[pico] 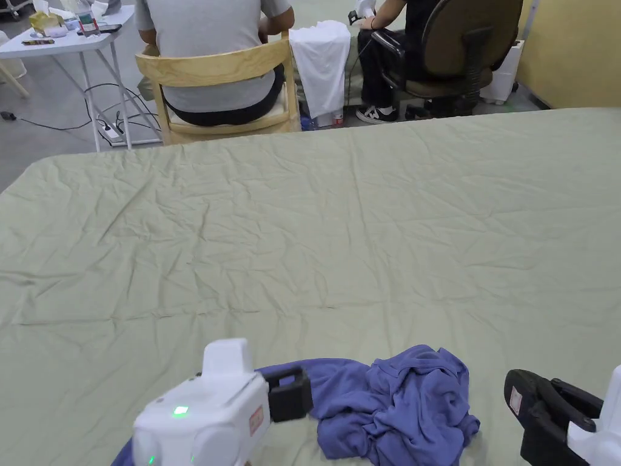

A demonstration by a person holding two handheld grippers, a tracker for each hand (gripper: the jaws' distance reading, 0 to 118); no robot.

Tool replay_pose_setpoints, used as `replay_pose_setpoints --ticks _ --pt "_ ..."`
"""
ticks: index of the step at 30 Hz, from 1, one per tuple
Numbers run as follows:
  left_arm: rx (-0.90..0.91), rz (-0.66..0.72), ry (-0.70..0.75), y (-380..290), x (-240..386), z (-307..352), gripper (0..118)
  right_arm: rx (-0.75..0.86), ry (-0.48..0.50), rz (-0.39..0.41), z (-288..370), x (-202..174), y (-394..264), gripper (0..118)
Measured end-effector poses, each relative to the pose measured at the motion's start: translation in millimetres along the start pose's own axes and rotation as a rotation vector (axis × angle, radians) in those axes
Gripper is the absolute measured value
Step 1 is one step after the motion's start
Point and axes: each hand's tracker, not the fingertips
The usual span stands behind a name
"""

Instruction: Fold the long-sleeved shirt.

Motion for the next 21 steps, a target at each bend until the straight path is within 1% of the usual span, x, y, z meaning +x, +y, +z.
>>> replay_pose_setpoints --ticks 2,4,5,6,7,8,9,10,11,13,14,15,16,17,18,19,20,21 --pt "-0.06 -0.047 0.029 -45 -56 -22 115 -0.019 -0.011 0.002 -8 2 0 4" --pt "-0.103 -0.084 0.072 -79 -92 -49 115 -0.043 -0.017 0.006 -16 3 1 4" --pt "-0.144 -0.088 0.087 -108 -112 -58 114 -0.052 -0.022 0.008 -22 4 2 4" --pt "-0.173 -0.101 0.092 -131 -122 -66 110 -0.062 -0.025 0.008 -25 5 3 4" --pt "-0.24 -0.111 0.106 -172 -141 -78 107 -0.07 -0.026 0.009 -29 6 3 4" --pt "-0.288 -0.088 0.089 -206 -139 -79 109 -0.082 -0.029 0.013 -35 6 5 4" --pt "-0.238 -0.056 0.069 -186 -123 -75 100 -0.1 -0.039 0.018 -40 7 6 4" --pt "-0.196 -0.037 0.064 -162 -117 -69 81 -0.108 -0.045 0.021 -45 8 6 4" --pt "-0.212 -0.047 0.061 -151 -103 -64 45 -0.113 -0.043 0.022 -50 9 6 4" --pt "-0.159 -0.034 0.025 -111 -68 -54 16 -0.14 -0.021 0.026 -64 11 9 4" --pt "-0.143 -0.027 0.016 -96 -53 -50 6 -0.152 -0.007 0.02 -73 13 11 4" --pt "-0.127 -0.033 0.005 -95 -52 -40 6 -0.168 0.02 0.016 -83 15 13 4" --pt "-0.111 -0.038 -0.051 -84 -17 -34 6 -0.195 0.045 0.012 -97 16 16 6" --pt "-0.097 -0.035 -0.074 -74 1 -28 6 -0.221 0.062 0.002 -112 18 18 18" --pt "-0.09 -0.038 -0.067 -66 4 -25 6 -0.245 0.061 -0.002 -126 19 19 57" --pt "-0.081 -0.048 -0.071 -53 19 -23 6 -0.285 0.068 -0.001 -143 21 19 92" --pt "-0.063 -0.053 -0.079 -40 32 -19 6 -0.311 0.047 -0.002 -162 22 18 118" --pt "-0.05 -0.043 -0.084 -30 39 -15 6 -0.293 0.005 -0.032 -169 22 15 118"
